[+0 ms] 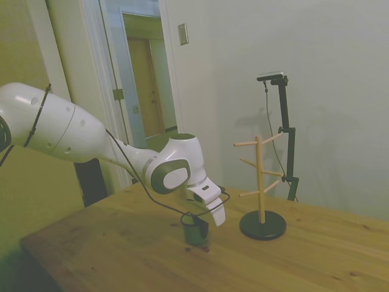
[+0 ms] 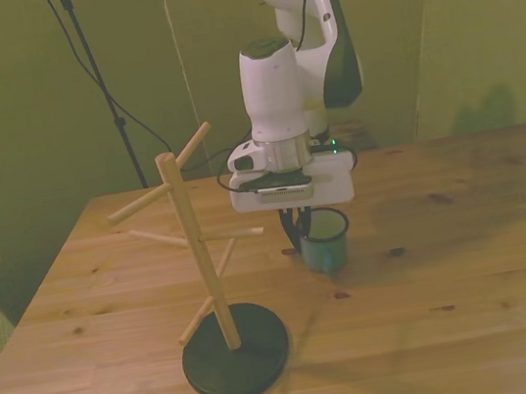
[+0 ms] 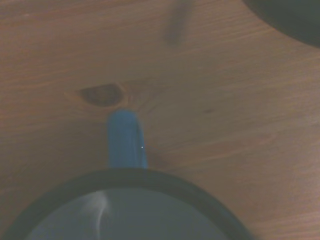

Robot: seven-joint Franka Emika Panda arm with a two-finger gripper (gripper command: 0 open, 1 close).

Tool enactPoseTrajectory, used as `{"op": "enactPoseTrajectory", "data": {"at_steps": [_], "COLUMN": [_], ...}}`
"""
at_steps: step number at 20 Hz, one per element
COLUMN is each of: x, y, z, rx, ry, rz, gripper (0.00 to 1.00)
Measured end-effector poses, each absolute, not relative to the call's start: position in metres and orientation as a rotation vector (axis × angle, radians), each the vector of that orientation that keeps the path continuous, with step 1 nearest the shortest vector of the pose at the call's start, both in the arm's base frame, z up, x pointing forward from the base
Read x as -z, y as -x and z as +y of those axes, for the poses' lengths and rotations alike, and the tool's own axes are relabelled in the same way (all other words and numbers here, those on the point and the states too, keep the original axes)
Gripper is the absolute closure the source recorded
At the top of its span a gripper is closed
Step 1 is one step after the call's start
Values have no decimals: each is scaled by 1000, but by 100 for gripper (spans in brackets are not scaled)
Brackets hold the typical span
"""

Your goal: Unload the mug

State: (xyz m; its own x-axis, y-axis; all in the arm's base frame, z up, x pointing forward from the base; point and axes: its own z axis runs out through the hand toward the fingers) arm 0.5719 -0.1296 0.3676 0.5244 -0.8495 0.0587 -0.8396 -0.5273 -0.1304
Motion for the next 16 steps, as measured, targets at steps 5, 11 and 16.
{"op": "enactPoseTrajectory", "data": {"at_steps": [5,11,16], "x": [-390,-458,-497], "y": [-557,-523,-501], "z": [-139,-158,-129], "rx": [194,352,331], "ry": [2661,2638,2645], "rz": [1463,1471,1403], "gripper": [0,0,0]}}
